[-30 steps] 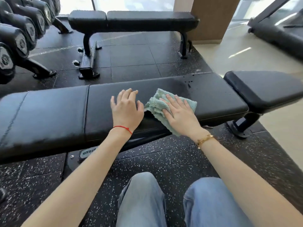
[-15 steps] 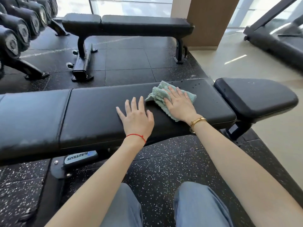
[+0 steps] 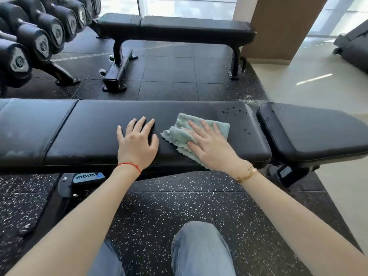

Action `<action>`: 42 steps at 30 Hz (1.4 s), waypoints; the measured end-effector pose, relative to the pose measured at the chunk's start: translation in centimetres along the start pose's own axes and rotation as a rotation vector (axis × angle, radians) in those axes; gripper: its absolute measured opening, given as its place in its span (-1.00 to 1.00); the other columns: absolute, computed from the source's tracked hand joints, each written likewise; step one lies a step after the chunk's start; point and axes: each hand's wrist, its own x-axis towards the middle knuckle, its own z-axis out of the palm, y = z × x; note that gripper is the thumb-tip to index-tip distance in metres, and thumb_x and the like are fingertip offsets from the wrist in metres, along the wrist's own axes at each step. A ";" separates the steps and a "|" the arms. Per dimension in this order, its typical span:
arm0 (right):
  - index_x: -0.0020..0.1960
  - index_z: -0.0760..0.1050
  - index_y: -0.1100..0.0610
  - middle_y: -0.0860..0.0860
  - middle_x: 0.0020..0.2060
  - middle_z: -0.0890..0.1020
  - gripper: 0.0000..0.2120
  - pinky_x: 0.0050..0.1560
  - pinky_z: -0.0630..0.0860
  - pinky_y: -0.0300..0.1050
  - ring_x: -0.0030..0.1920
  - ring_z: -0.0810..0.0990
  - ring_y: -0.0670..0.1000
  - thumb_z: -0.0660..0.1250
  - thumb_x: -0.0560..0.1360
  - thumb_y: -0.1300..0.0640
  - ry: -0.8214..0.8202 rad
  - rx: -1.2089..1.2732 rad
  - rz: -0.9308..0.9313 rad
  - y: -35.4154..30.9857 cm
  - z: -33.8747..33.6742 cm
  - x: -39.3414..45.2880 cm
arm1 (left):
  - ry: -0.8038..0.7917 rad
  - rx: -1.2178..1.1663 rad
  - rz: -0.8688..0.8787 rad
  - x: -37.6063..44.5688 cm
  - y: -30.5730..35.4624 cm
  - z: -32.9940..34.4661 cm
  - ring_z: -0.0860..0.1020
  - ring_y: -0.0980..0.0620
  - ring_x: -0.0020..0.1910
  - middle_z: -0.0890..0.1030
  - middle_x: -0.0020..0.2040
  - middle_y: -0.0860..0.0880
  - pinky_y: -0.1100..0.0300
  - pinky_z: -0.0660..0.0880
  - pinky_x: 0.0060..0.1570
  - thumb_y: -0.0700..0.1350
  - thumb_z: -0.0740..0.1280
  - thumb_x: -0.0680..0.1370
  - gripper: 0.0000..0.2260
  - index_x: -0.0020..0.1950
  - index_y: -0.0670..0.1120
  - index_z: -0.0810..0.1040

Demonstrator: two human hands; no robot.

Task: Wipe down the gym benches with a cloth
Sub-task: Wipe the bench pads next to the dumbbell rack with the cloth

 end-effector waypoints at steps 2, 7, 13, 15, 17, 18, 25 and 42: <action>0.57 -0.04 -0.13 -0.14 0.58 -0.02 -0.50 0.55 -0.22 0.11 0.58 -0.14 0.02 -0.08 0.66 -0.14 0.052 -0.009 0.051 2.6 -0.1 -2.9 | 0.006 0.010 -0.011 -0.2 0.1 0.0 0.20 -0.04 0.52 0.35 0.50 0.00 -0.24 -0.01 0.49 0.02 0.16 0.60 -0.57 0.48 0.08 0.35; 0.58 -0.02 -0.06 -0.08 0.59 -0.02 -0.49 0.54 -0.21 0.12 0.58 -0.12 0.05 -0.09 0.66 -0.13 0.020 -0.001 0.293 8.9 -1.7 0.8 | 0.006 0.031 -0.009 -0.4 0.2 0.1 0.19 -0.03 0.54 0.33 0.51 0.00 -0.23 0.01 0.50 0.02 0.14 0.61 -0.57 0.50 0.08 0.33; 0.58 -0.03 -0.10 -0.06 0.59 -0.02 -0.49 0.52 -0.23 0.20 0.58 -0.14 0.12 -0.09 0.66 -0.14 -0.038 -0.040 0.126 4.2 -1.0 6.6 | 0.006 0.029 -0.016 -0.3 0.1 0.3 0.18 -0.01 0.54 0.31 0.52 0.00 -0.20 -0.02 0.52 0.01 0.14 0.61 -0.55 0.51 0.00 0.31; 0.58 -0.02 -0.11 -0.08 0.59 -0.01 -0.49 0.53 -0.24 0.18 0.58 -0.15 0.10 -0.08 0.66 -0.14 -0.022 -0.038 0.008 2.5 -0.4 4.0 | -0.003 0.036 -0.013 -0.3 0.1 0.3 0.16 0.00 0.55 0.29 0.53 0.00 -0.19 -0.02 0.52 0.01 0.14 0.62 -0.55 0.52 0.00 0.30; 0.58 -0.01 -0.15 -0.11 0.58 0.01 -0.48 0.54 -0.23 0.14 0.58 -0.14 0.05 -0.12 0.64 -0.18 0.013 -0.021 -0.100 2.1 -0.1 0.1 | -0.002 0.042 -0.005 -0.4 0.0 0.3 0.16 0.00 0.55 0.29 0.54 0.00 -0.20 -0.01 0.52 0.01 0.14 0.62 -0.55 0.52 -0.01 0.29; 0.57 0.00 -0.17 -0.14 0.57 0.01 -0.47 0.55 -0.22 0.12 0.57 -0.12 0.01 -0.16 0.62 -0.21 0.033 -0.006 -0.123 2.4 0.0 -1.9 | 0.001 0.044 0.000 -0.4 0.0 0.3 0.17 -0.01 0.55 0.29 0.53 -0.01 -0.20 -0.01 0.51 0.02 0.13 0.62 -0.54 0.52 -0.01 0.30; 0.59 -0.03 -0.06 -0.07 0.59 -0.01 -0.46 0.55 -0.18 0.08 0.58 -0.08 0.06 -0.15 0.64 -0.17 0.050 -0.011 0.247 10.8 -1.7 0.6 | 0.016 0.046 -0.013 -0.3 0.3 0.3 0.20 -0.03 0.54 0.32 0.52 -0.03 -0.22 0.01 0.50 0.08 0.01 0.54 -0.46 0.50 -0.02 0.33; 0.59 -0.01 -0.11 -0.15 0.57 0.01 -0.45 0.55 -0.19 0.01 0.58 -0.08 -0.01 -0.11 0.63 -0.20 0.083 0.011 0.164 10.4 -1.2 -3.5 | 0.025 0.043 -0.010 -0.3 0.3 0.1 0.23 -0.04 0.52 0.35 0.50 -0.05 -0.22 0.04 0.49 0.05 0.09 0.55 -0.50 0.48 -0.03 0.36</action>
